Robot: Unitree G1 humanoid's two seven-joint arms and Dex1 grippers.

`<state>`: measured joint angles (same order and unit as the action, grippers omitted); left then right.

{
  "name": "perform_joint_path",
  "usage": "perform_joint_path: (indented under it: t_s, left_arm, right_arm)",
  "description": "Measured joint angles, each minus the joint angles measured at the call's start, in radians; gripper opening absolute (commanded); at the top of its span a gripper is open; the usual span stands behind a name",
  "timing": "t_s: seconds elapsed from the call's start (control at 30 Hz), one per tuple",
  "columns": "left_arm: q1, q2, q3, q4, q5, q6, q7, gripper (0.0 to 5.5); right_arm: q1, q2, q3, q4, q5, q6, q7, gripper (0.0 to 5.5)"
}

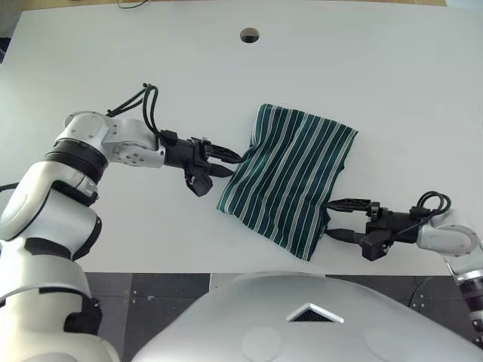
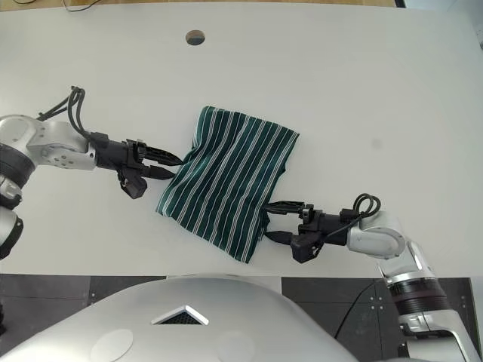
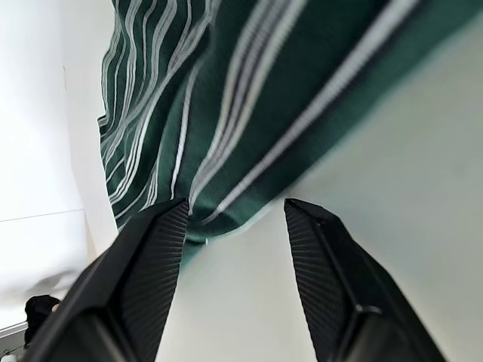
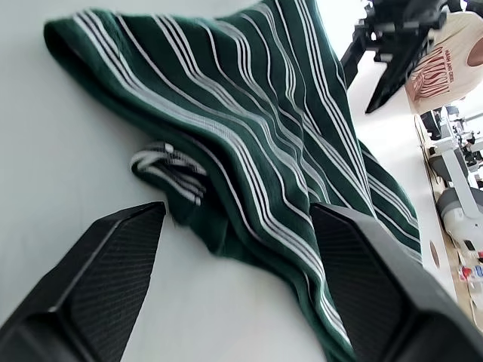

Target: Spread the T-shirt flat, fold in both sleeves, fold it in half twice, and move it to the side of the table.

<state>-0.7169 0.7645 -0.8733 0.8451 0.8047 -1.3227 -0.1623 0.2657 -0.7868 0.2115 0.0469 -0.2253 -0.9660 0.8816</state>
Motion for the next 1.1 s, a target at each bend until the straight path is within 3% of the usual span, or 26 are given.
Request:
perform_joint_path:
  t_s: [0.33, 0.7, 0.87, 1.1]
  left_arm:
    - [0.073, 0.017, -0.026, -0.115, -0.332, 0.012, -0.353, 2.40]
    - [0.159, 0.073, 0.008, -0.294, -0.466, 0.112, -0.535, 2.40]
    - [0.202, 0.126, 0.005, -0.454, -0.581, 0.218, -0.696, 2.43]
    - [0.217, 0.120, 0.040, -0.493, -0.601, 0.292, -0.796, 1.30]
  right_arm:
    - [-0.044, -0.002, 0.087, -0.019, -0.038, 0.043, -0.086, 3.57]
    - [-0.067, -0.004, 0.162, -0.038, -0.048, 0.075, -0.137, 3.57]
    - [-0.080, -0.004, 0.199, -0.038, -0.057, 0.082, -0.144, 2.70]
    - [-0.087, -0.004, 0.231, -0.032, -0.067, 0.096, -0.146, 1.35]
